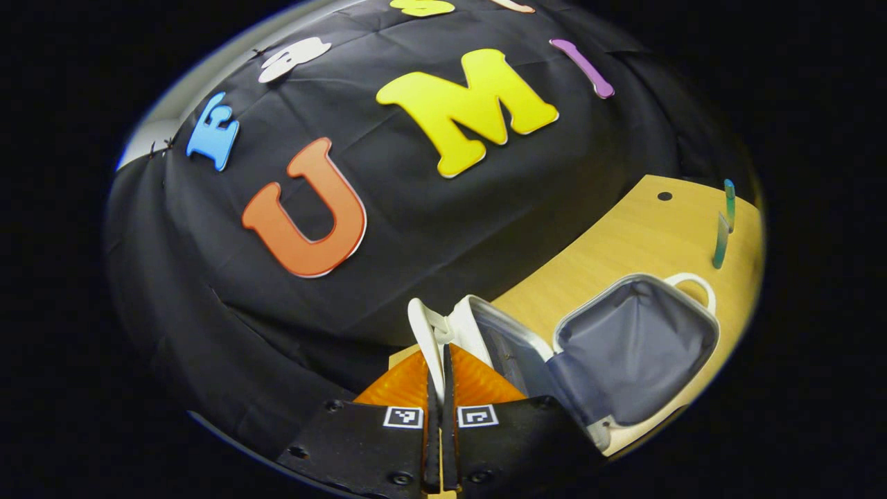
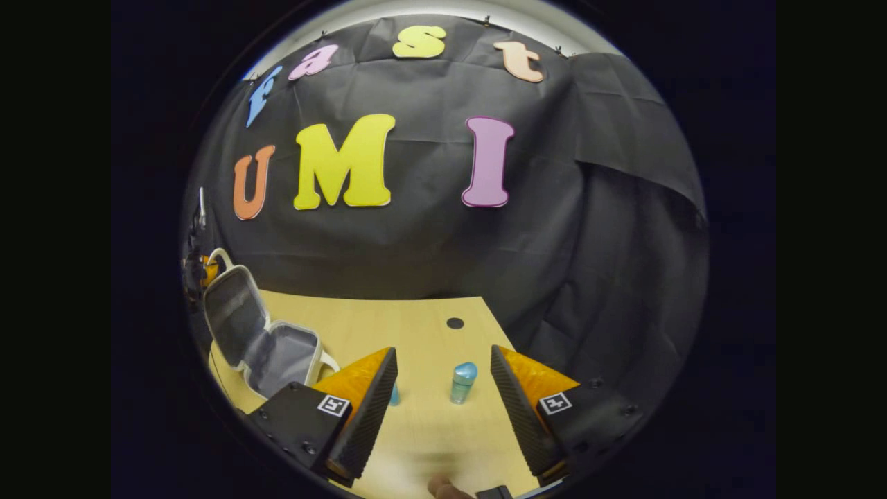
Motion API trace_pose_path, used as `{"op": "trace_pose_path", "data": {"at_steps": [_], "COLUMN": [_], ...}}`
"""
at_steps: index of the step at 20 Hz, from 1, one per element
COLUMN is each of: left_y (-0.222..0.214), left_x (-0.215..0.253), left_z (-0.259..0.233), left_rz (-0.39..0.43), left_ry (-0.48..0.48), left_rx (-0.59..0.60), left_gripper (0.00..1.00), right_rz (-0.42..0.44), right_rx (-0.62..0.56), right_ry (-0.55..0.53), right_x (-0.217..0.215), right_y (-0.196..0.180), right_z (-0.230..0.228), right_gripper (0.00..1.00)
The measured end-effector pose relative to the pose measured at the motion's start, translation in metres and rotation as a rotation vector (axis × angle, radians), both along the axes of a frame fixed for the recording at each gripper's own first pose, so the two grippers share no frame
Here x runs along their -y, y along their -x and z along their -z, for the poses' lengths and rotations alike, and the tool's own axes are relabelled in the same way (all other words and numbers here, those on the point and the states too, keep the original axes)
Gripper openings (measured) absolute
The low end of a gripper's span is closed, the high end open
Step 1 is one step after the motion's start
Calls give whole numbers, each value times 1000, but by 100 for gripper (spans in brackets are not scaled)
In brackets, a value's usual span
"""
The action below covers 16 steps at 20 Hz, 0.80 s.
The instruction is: First open the suitcase, pack the skin care products into it, and then close the suitcase.
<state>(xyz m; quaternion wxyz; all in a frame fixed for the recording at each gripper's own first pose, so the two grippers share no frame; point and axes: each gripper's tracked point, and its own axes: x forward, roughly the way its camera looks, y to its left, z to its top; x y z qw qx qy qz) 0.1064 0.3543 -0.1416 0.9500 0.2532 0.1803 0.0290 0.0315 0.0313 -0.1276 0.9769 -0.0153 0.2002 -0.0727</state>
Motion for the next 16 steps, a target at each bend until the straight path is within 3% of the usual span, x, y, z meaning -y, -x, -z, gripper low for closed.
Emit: {"op": "trace_pose_path", "data": {"at_steps": [7, 12, 16], "left_y": [8, 17, 28], "left_x": [-83, -99, -101], "left_z": [94, 169, 212], "left_rz": [-109, -166, -156], "left_ry": [107, 274, 361], "left_rx": [-162, -304, -395], "left_gripper": [4, 4, 4], "right_rz": [52, 97, 142], "right_rx": [-47, -102, -129], "right_ry": [30, 23, 40], "right_x": [-5, -1, 13], "right_y": [19, 39, 59], "right_z": [9, 29, 39], "right_gripper": [80, 80, 80]}}
